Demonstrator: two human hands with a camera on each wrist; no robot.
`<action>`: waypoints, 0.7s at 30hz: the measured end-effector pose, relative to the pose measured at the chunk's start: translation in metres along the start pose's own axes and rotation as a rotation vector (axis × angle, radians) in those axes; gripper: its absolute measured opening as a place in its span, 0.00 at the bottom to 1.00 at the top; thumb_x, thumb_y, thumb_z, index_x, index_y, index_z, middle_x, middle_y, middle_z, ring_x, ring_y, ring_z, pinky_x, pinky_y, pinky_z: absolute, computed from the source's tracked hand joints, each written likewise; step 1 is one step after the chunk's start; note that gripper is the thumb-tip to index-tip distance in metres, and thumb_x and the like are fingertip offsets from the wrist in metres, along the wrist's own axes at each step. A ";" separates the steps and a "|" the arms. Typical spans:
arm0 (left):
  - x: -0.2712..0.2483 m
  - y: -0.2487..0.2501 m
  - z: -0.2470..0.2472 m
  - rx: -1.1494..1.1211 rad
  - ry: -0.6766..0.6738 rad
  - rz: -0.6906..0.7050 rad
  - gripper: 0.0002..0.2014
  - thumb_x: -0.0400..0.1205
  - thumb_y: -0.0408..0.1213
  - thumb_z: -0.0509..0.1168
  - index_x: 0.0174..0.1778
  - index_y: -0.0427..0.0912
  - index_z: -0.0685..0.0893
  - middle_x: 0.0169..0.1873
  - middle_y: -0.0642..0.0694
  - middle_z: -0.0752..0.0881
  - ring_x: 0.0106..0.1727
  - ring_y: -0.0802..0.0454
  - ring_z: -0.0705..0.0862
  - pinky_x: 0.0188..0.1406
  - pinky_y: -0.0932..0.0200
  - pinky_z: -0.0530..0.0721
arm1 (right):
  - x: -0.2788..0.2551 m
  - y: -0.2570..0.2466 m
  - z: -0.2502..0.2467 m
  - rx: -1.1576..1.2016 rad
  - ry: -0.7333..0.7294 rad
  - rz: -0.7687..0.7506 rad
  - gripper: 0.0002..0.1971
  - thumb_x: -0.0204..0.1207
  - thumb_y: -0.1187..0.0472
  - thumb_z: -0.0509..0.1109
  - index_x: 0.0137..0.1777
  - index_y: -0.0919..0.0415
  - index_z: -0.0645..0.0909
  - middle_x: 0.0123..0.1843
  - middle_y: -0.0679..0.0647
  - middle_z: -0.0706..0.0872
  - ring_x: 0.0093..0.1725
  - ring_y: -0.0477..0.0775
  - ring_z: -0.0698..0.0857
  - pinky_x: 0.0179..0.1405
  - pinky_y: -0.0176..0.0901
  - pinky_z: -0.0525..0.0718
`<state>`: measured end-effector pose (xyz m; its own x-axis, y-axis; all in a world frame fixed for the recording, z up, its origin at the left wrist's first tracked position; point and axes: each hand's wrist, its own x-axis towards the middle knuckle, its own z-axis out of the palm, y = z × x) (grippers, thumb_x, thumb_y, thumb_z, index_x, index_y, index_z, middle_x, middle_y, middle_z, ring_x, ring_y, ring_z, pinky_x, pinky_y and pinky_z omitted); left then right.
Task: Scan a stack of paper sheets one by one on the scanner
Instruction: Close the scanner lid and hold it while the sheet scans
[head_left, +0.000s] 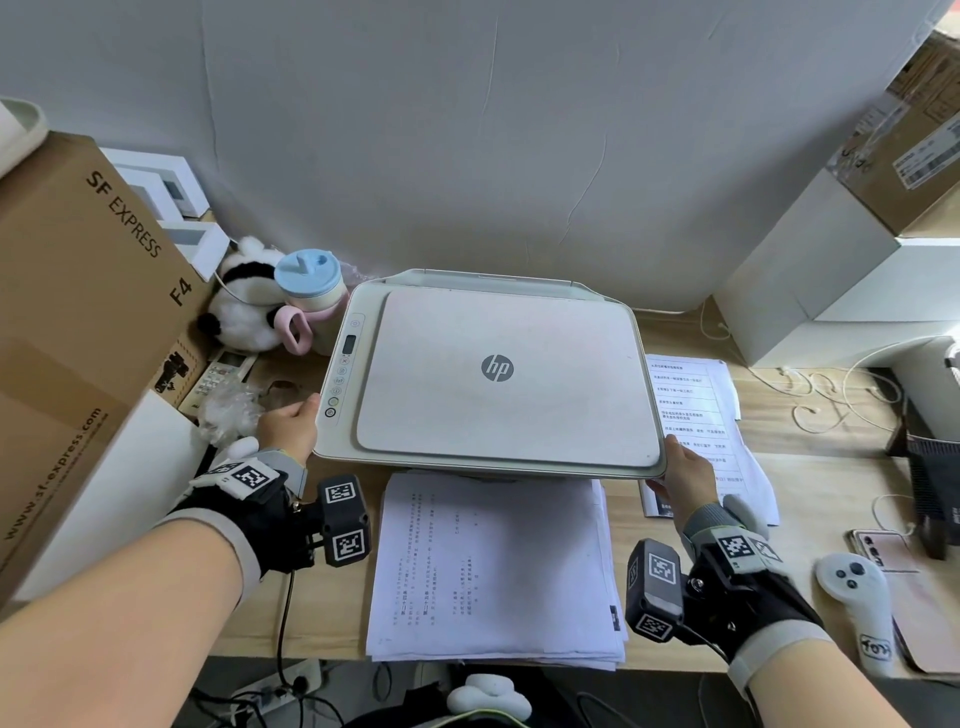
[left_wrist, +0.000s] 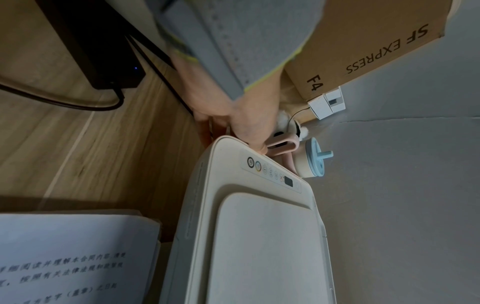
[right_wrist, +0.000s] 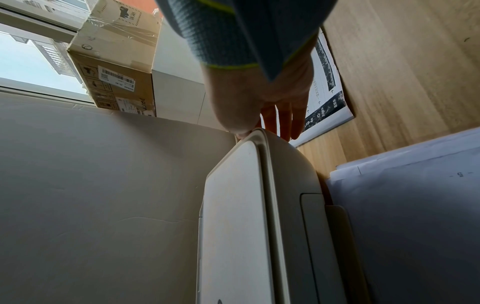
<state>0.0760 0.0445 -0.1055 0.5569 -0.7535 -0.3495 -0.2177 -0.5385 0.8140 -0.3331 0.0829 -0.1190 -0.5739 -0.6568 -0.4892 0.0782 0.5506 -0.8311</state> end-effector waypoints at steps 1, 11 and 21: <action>0.000 0.000 0.000 -0.002 0.000 0.004 0.18 0.84 0.41 0.62 0.61 0.30 0.85 0.58 0.32 0.86 0.50 0.42 0.80 0.49 0.60 0.70 | 0.001 0.001 0.000 0.002 -0.003 0.001 0.15 0.82 0.55 0.59 0.36 0.59 0.79 0.46 0.60 0.81 0.49 0.58 0.79 0.32 0.40 0.82; -0.001 0.000 0.001 -0.003 0.009 0.008 0.19 0.84 0.41 0.62 0.61 0.29 0.84 0.58 0.31 0.86 0.58 0.36 0.82 0.50 0.60 0.71 | 0.004 0.004 0.001 0.016 -0.006 -0.003 0.14 0.84 0.54 0.58 0.52 0.64 0.81 0.50 0.60 0.82 0.51 0.58 0.81 0.43 0.44 0.83; -0.003 0.002 0.000 0.012 0.004 -0.001 0.19 0.84 0.42 0.61 0.62 0.31 0.84 0.58 0.32 0.86 0.53 0.40 0.81 0.49 0.60 0.70 | 0.007 0.004 0.001 0.039 -0.001 0.008 0.14 0.84 0.54 0.58 0.49 0.62 0.80 0.39 0.52 0.80 0.43 0.52 0.79 0.38 0.42 0.81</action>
<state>0.0740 0.0454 -0.1024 0.5602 -0.7515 -0.3485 -0.2264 -0.5436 0.8083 -0.3355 0.0803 -0.1264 -0.5726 -0.6530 -0.4958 0.1141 0.5354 -0.8369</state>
